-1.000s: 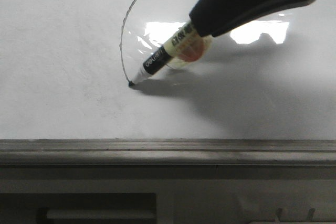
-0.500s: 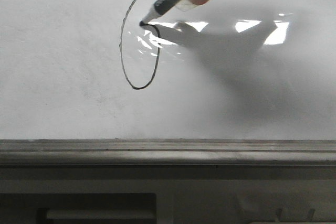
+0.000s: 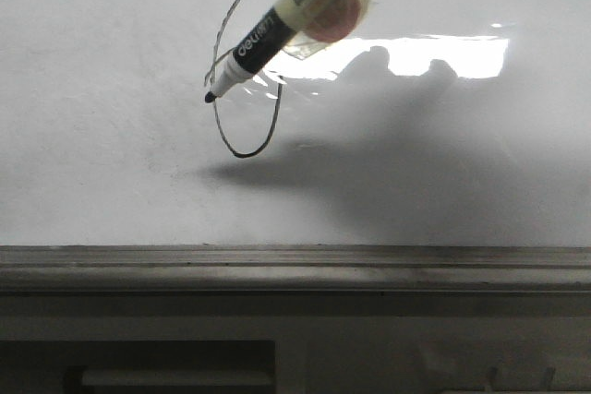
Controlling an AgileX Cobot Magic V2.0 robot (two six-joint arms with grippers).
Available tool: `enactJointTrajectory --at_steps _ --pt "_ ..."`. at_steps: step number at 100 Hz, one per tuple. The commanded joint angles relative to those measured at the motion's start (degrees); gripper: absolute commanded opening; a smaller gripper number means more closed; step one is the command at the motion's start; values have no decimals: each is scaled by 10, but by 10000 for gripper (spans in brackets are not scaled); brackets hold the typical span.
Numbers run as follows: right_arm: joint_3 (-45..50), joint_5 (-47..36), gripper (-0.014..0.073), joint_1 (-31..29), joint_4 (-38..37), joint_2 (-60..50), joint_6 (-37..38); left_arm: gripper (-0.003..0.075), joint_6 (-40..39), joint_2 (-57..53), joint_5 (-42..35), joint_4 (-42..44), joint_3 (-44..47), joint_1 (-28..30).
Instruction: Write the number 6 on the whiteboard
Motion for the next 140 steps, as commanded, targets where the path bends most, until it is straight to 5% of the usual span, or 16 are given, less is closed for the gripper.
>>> enactJointTrajectory --at_steps 1,58,91,140 --pt "-32 -14 -45 -4 9 -12 -5 470 49 14 7 -66 -17 -26" --pt "-172 143 -45 -2 27 77 -5 421 64 199 -35 -41 -102 -271" --pt "-172 154 -45 -2 32 77 -5 414 88 251 -90 -39 -116 -318" --pt "-172 154 -45 -2 32 77 -5 83 93 251 -91 -39 -118 -318"
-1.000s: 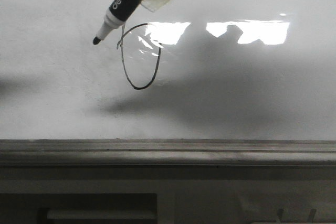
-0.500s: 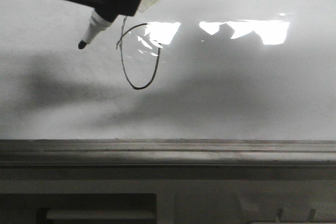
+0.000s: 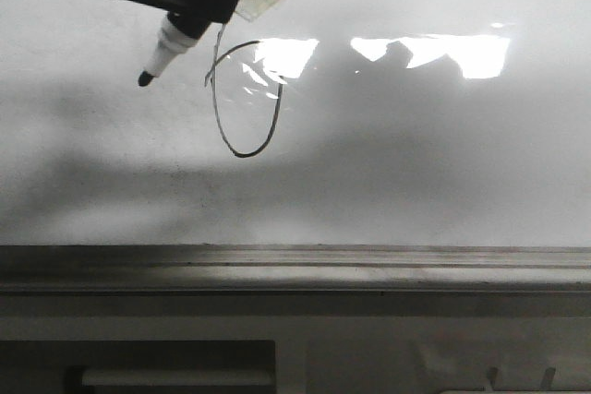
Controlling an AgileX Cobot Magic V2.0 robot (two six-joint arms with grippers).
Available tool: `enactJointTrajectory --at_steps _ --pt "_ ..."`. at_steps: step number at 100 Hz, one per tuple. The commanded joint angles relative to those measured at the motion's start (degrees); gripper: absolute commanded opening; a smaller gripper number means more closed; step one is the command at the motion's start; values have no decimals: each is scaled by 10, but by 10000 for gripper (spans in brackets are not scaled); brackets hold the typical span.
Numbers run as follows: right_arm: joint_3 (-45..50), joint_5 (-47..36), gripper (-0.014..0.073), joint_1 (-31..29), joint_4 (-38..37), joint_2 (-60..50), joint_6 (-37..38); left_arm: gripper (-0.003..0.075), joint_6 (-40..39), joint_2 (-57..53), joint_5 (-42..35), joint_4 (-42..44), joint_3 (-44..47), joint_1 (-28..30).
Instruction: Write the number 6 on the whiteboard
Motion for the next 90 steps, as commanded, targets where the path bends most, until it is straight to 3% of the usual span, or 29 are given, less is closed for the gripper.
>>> enactJointTrajectory --at_steps 1,11,20,27,39,46,73,90 --pt "-20 -17 -45 -1 24 -11 -3 74 -1 -6 -13 -20 -20 -4" --pt "-20 -17 -43 -1 24 -11 -3 -23 -1 -6 -13 -20 -20 -4" --pt "-20 -17 -4 -1 24 -11 -3 -20 0 -6 -15 -20 -20 -4" --pt "-20 -17 96 -1 24 -11 -3 -20 0 -6 -19 -21 -20 -4" --pt "-19 -22 343 -1 24 -11 1 -20 -6 -13 -34 -21 -20 -4" --pt "-19 -25 421 -5 24 -11 1 -20 -25 -26 -48 -21 -19 -3" --pt "-17 -22 428 -87 24 -75 1 -20 -132 -133 -199 -31 62 0" --pt "11 -26 428 -133 22 -132 1 -20 -160 -190 -323 -130 133 0"
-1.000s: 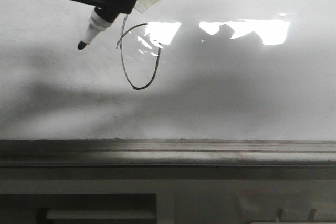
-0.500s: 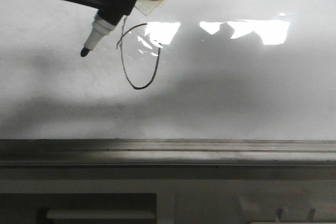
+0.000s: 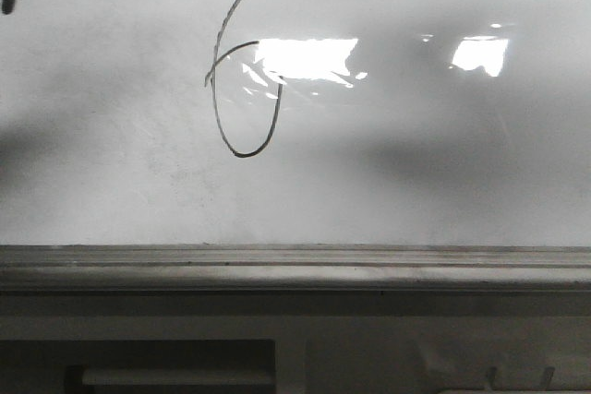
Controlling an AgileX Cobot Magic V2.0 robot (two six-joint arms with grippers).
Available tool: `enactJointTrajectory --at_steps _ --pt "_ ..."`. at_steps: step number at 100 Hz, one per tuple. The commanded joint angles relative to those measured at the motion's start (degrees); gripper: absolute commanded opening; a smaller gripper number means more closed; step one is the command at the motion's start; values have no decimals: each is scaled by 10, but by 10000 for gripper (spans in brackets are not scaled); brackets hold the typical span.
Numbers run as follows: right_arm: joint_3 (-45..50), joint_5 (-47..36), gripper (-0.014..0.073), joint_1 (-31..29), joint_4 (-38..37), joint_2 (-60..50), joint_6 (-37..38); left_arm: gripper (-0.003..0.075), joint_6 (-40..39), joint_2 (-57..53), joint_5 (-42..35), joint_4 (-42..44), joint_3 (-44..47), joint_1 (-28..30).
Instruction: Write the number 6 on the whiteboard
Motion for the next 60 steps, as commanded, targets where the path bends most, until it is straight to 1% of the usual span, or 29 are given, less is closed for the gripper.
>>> enactJointTrajectory --at_steps 1,10,29,44,60 --pt "2 -22 428 -17 19 -35 0 -20 -16 -19 -88 -64 13 1" --pt "34 -38 428 -19 21 -57 0 -20 -16 -13 -127 -85 29 1" --pt "105 -80 428 -19 24 -83 1 -20 -16 43 -165 -84 20 1" --pt "136 -85 428 -19 24 -83 1 -20 -16 96 -154 -84 -7 1" --pt "145 -86 428 -19 25 -83 1 -20 -16 129 -154 -85 -28 1"
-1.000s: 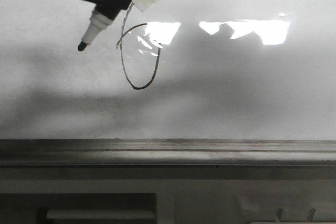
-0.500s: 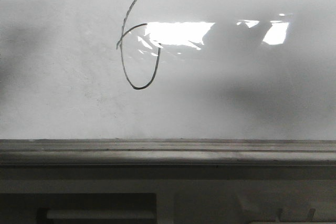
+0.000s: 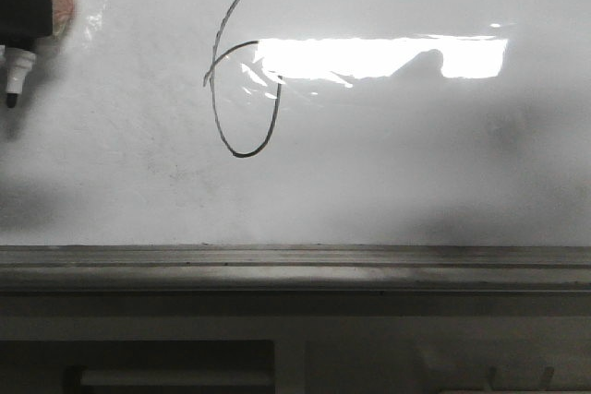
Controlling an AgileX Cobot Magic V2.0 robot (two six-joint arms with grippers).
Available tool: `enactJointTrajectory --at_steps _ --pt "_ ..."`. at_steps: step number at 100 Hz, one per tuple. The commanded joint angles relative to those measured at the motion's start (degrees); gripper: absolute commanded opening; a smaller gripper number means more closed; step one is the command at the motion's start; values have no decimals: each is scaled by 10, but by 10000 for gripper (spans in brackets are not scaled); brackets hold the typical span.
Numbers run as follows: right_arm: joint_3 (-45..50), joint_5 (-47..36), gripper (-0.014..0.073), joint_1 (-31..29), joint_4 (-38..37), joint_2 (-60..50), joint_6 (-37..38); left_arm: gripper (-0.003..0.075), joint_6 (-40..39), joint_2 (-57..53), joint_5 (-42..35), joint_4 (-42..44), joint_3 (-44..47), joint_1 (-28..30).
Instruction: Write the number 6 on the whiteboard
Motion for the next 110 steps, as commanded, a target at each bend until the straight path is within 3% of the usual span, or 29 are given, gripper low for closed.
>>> enactJointTrajectory --at_steps 1,51,63,87,110 --pt "-13 -31 428 -3 23 -8 0 -20 -5 8 -9 4 -29 1" --pt "-13 -36 428 -3 23 -8 0 3 -5 10 -10 0 -30 1" --pt "-13 -36 428 -3 23 -8 0 120 -5 10 -10 0 -30 1" --pt "-13 -39 428 -3 23 -8 0 500 -5 10 -12 0 -30 1" --pt "-13 -47 428 -3 13 -31 0 533 60 -55 -4 1 -30 1"
